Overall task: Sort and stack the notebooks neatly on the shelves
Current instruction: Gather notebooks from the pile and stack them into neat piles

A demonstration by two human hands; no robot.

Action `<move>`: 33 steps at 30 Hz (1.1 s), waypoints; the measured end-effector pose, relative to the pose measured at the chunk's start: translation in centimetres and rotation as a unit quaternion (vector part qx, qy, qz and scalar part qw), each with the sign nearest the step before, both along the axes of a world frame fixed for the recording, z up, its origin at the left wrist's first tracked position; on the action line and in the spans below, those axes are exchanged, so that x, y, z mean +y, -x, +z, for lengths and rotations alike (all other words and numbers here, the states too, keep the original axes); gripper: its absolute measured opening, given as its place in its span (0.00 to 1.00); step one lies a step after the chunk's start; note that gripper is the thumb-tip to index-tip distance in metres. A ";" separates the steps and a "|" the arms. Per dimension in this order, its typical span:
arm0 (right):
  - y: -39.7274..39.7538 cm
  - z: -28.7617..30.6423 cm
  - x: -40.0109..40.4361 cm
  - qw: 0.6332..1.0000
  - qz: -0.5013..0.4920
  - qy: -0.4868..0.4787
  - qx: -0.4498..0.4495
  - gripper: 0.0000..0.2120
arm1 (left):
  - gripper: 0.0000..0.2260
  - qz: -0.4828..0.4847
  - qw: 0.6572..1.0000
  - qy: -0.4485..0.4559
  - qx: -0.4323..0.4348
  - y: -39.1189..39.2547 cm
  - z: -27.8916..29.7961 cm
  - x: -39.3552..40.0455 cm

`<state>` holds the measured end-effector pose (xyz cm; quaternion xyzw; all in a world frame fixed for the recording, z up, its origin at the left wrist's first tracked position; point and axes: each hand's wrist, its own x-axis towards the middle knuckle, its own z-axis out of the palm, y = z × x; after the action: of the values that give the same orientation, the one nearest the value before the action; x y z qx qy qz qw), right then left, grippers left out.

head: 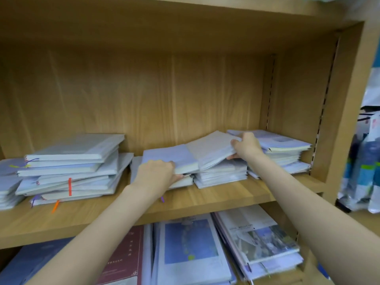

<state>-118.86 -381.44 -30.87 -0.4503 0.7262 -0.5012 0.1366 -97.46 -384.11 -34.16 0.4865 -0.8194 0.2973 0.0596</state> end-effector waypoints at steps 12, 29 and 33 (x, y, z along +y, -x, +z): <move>-0.6 -2.2 0.7 0.905 0.164 -0.088 0.382 0.19 | 0.32 0.068 0.994 -0.072 0.052 -1.0 -0.5 1.1; -13.4 -0.7 -0.9 0.863 0.321 0.022 0.391 0.23 | 0.20 -0.171 0.902 0.075 0.390 -17.2 -3.1 2.1; -16.7 0.5 -2.1 0.878 0.338 0.045 0.336 0.26 | 0.20 -0.110 0.910 0.079 0.393 -20.5 -3.2 1.5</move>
<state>-102.17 -383.51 -30.42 -0.8153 0.5087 -0.2753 0.0249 -76.99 -382.63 -37.37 0.4643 -0.7522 0.1372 0.4469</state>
